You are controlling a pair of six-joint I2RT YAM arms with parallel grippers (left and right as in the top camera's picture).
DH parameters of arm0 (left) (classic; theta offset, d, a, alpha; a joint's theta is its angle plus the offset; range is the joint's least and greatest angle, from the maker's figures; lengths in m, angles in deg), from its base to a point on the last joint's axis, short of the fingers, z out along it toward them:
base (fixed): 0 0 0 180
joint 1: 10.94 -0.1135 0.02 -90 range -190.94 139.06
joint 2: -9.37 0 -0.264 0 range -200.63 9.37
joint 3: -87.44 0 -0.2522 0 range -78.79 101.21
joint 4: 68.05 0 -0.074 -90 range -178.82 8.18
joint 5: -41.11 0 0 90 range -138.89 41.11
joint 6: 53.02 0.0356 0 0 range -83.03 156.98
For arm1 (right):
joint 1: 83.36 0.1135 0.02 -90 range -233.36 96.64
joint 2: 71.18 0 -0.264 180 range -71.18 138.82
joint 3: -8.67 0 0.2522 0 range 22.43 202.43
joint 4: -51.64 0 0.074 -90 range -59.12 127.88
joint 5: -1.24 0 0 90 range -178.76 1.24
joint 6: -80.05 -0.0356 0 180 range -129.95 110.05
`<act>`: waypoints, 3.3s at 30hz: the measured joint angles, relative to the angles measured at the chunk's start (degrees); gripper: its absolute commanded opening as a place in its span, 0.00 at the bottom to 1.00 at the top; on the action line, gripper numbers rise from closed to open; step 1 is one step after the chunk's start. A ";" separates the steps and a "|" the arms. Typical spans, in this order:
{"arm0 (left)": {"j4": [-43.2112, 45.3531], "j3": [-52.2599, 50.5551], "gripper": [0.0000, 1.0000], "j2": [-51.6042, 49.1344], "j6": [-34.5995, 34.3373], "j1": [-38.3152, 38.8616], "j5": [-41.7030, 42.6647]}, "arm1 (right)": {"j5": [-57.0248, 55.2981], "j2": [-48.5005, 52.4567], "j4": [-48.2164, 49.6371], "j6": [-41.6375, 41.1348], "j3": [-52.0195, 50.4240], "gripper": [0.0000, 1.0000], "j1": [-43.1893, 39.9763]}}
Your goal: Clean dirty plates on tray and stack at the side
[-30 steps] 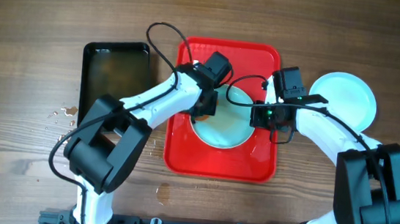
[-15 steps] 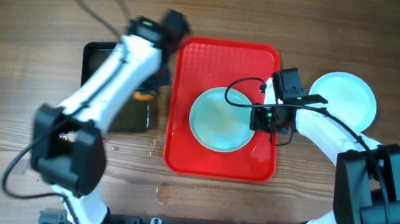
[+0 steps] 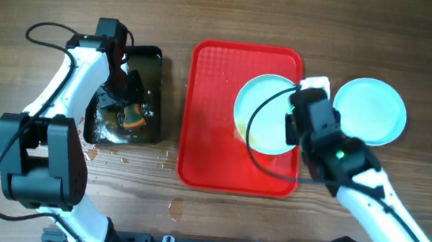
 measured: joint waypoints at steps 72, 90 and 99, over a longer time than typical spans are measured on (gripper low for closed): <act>-7.13 -0.02 1.00 17.16 2.56 0.00 4.02 | 61.51 -34.86 -14.88 -8.13 0.44 1.00 -38.64; -7.15 -0.02 1.00 17.16 2.56 0.00 4.02 | 44.52 -67.45 31.52 8.76 -45.62 1.00 -31.10; -7.13 -0.02 1.00 17.16 2.56 0.00 4.02 | 44.11 -67.49 38.34 8.98 -50.45 1.00 -31.10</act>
